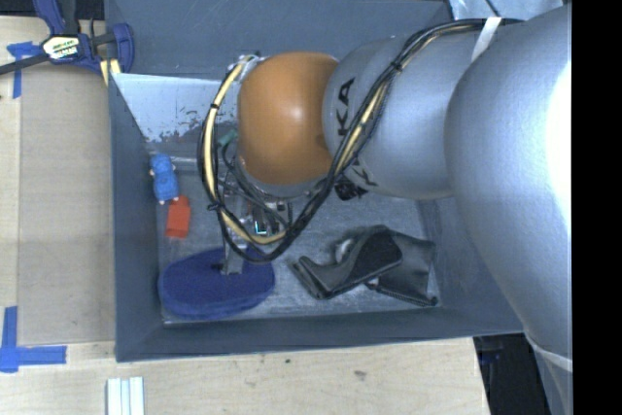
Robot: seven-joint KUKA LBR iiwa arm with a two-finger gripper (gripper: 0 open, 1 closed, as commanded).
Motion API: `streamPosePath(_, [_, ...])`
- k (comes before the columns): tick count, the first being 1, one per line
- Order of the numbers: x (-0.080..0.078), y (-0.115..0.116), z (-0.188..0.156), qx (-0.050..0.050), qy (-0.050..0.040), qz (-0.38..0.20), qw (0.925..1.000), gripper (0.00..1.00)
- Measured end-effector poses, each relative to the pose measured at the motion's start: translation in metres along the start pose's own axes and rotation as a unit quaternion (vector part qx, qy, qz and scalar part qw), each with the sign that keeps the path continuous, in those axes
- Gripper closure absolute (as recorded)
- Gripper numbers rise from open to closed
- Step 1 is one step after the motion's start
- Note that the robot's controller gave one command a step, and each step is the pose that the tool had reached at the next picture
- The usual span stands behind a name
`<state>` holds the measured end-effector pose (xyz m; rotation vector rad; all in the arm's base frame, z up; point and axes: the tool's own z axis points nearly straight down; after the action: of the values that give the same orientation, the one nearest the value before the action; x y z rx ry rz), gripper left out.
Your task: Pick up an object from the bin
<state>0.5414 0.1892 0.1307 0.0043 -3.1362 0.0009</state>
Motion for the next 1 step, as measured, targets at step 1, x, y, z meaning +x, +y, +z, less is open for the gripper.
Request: streamPosePath(1, [0.0278,-0.0411,0.0624,-0.001,-0.0018,-0.034,0.9994,0.0])
